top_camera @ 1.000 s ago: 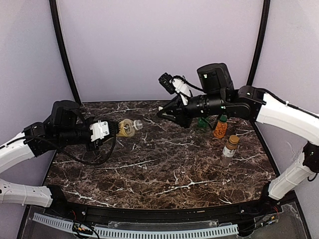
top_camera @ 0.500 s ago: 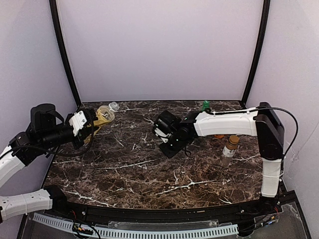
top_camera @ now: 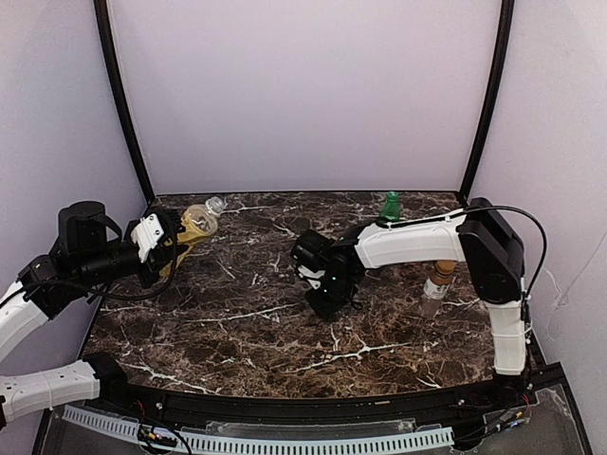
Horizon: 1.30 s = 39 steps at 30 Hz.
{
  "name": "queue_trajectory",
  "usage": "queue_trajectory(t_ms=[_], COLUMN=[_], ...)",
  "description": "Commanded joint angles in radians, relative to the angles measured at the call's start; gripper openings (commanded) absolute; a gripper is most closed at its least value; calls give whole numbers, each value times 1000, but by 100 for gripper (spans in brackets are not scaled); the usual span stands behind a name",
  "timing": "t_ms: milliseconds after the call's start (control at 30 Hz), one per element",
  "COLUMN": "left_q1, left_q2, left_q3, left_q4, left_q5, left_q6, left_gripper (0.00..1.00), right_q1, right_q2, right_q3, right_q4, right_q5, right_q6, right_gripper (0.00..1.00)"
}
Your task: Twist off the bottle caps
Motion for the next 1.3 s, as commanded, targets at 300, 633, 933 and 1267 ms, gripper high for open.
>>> queue_trajectory(t_ms=[300,633,933,1267], left_q1=[6,7,7,7], left_q2=[10,29,65,75], left_q3=[3,71,121,124], left_q4=[23,-32,18,28], left_q5=[15,318,519,545], left_q6=[-3,-141,-233,-238], left_gripper=[12,12,13,15], right_q1=[-7,-5,57,103], right_q2=[-44,-490,-578,-376], right_q3=[108,-28,-157,42], right_q4=[-27,498,1148,1151], right_q5=[-41,-460,-675,-738], right_q6=[-44,-383,-344,-266], right_gripper=[65,77,80,70])
